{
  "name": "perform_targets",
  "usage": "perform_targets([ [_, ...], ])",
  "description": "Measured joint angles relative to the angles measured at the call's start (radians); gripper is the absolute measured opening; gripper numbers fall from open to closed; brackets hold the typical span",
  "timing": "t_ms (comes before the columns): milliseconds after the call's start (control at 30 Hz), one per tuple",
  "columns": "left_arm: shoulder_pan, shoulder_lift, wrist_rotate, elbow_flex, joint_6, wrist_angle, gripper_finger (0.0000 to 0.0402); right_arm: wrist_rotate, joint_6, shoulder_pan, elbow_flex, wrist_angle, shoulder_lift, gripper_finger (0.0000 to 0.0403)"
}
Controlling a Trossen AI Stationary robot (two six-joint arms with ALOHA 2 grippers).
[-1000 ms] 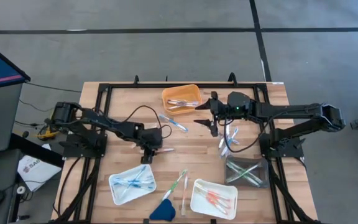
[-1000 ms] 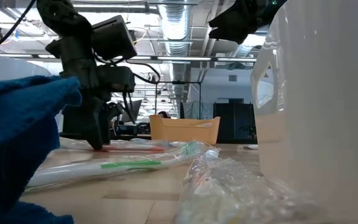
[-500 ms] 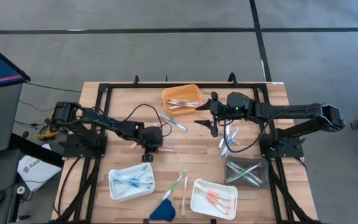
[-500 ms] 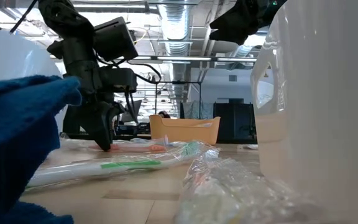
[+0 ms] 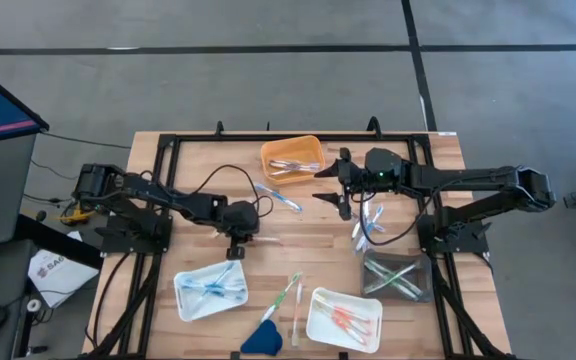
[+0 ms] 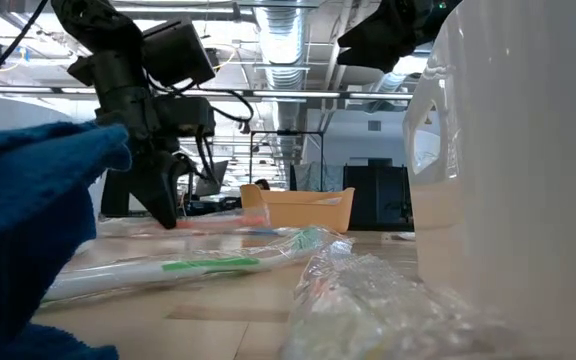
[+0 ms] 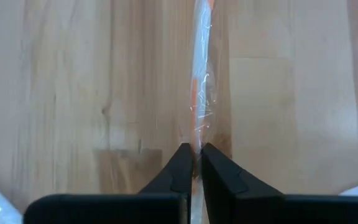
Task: Pick & Place Toothbrushes
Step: Put the orange toothbrush into the right white bin
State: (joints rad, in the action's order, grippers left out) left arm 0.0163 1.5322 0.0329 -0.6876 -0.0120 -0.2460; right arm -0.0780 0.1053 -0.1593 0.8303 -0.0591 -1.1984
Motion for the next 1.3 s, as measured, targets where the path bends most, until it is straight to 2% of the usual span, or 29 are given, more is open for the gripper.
perform_targets([
  [467,0.024,-0.012,0.018,-0.054,-0.015,0.017,0.0008,0.0,-0.001,0.004,0.0,0.008,0.0,0.0255],
  [700,0.005,-0.014,0.026,-0.149,0.012,0.035,0.0007,0.0,-0.001,0.032,0.0,0.101,0.0,0.0255],
  [833,-0.007,-0.014,0.085,-0.188,0.008,0.038,0.0007,0.0,-0.001,0.05,0.0,0.161,0.0,0.0255],
  [1167,-0.007,-0.01,0.135,-0.259,0.007,0.063,0.0007,-0.003,-0.035,0.193,0.022,0.178,-0.001,0.0255],
  [1300,-0.007,0.01,0.136,-0.285,0.006,0.078,0.0006,0.049,-0.062,0.239,0.071,0.204,-0.034,0.0255],
])
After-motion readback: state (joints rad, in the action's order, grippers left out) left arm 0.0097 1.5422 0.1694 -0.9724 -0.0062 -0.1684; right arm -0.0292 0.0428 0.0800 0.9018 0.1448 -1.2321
